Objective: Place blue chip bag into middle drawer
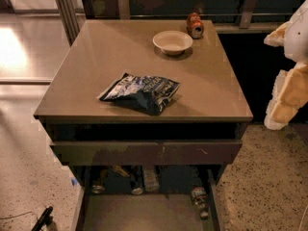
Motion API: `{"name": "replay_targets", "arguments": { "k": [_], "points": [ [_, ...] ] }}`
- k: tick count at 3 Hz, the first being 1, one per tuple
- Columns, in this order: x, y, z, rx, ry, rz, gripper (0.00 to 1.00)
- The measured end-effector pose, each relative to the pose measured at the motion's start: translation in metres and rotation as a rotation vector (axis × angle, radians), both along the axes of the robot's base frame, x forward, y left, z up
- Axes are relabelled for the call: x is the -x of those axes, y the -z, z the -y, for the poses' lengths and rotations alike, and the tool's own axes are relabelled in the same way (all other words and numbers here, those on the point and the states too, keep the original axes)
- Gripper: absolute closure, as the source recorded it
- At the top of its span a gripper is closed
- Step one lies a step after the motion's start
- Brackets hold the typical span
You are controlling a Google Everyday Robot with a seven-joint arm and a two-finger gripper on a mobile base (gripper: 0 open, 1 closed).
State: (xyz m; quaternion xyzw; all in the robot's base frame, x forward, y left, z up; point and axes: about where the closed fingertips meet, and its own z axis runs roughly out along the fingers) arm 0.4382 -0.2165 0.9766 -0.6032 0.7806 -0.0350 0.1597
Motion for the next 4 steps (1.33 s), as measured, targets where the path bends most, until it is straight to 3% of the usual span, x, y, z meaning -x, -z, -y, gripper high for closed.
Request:
{"name": "replay_targets", "arguments": {
  "k": [1, 2, 4],
  "points": [
    [0.0, 0.0, 0.0, 0.0, 0.0, 0.0, 0.0],
    [-0.014, -0.001, -0.018, -0.023, -0.026, 0.012, 0.0],
    [-0.051, 0.004, -0.074, -0.052, -0.141, 0.022, 0.0]
  ]
}}
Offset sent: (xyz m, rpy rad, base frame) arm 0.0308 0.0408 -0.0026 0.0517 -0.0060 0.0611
